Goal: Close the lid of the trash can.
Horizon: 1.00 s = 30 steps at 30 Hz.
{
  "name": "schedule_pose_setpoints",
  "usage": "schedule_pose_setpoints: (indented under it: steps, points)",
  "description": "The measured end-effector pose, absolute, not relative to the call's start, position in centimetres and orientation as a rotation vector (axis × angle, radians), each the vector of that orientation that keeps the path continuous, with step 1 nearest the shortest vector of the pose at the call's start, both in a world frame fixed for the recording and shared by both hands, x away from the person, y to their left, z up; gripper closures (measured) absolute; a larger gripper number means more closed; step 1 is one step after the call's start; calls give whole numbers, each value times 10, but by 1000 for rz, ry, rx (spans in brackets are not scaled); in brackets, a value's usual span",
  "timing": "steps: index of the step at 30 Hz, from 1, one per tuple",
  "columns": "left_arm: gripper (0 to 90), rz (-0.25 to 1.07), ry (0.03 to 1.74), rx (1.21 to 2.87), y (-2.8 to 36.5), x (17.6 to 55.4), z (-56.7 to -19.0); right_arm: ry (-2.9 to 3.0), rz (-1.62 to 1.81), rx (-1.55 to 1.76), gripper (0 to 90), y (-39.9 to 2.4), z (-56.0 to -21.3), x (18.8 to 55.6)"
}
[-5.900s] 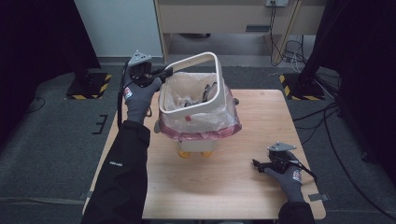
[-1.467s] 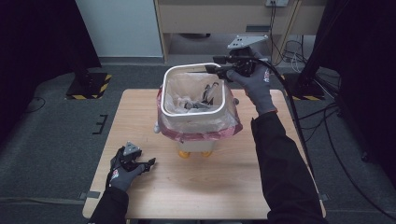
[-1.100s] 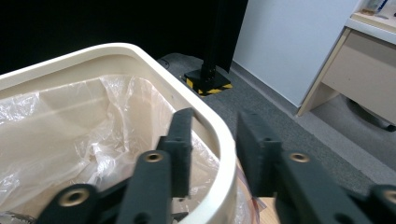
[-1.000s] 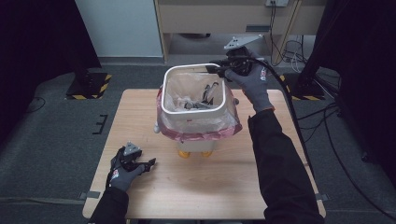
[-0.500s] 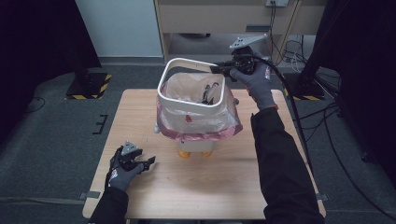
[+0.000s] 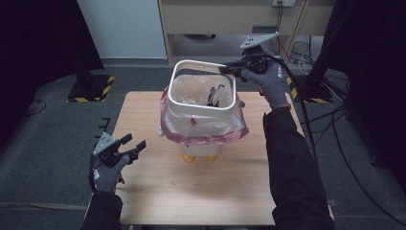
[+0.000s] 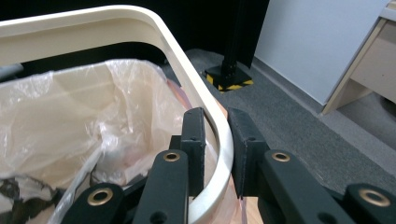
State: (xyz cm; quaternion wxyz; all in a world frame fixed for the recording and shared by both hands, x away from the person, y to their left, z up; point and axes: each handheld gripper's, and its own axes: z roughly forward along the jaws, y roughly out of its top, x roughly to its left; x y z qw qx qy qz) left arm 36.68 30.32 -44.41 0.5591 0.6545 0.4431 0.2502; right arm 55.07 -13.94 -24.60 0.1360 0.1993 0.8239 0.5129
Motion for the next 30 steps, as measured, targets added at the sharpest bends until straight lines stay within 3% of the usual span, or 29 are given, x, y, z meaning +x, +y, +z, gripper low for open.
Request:
schedule_pose_setpoints:
  steps: [14,24,25,30]
  points:
    - [262,672,829,1377,272,375,-337,2374,1434,564,766,-129,-253,549]
    - [259,656,782,1366,248,383,-313,2343,1409,543,747,-126,-255,547]
    - [257,649,779,1362,244,384,-311,2328,1404,544,700,-125,-255,547]
    - [255,639,757,1350,235,386,-302,2334,1347,556,652,-121,-261,547]
